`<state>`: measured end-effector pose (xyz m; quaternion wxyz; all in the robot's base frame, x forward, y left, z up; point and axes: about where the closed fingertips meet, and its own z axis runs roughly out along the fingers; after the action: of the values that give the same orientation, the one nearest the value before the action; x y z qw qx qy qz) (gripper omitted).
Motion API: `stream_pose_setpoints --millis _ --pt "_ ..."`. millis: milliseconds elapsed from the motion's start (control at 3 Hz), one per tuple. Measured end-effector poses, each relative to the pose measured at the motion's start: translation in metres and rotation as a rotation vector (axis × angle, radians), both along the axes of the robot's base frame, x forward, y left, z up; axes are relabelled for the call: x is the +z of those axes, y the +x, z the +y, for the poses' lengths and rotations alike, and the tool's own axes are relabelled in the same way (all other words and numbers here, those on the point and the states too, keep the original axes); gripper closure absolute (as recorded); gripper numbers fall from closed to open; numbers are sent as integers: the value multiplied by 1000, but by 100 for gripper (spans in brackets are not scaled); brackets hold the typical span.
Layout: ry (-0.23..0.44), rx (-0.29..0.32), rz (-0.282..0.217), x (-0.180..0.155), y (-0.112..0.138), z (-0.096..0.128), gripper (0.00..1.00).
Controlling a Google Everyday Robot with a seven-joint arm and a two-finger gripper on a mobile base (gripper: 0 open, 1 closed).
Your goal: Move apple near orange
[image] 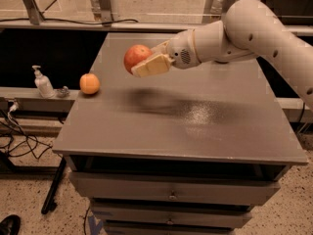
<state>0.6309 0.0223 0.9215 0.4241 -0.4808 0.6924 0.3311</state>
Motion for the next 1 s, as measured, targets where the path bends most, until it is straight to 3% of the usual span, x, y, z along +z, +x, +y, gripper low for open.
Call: stream_pose_setpoints --millis 1000 --pt "18 116 25 -52 20 72 100"
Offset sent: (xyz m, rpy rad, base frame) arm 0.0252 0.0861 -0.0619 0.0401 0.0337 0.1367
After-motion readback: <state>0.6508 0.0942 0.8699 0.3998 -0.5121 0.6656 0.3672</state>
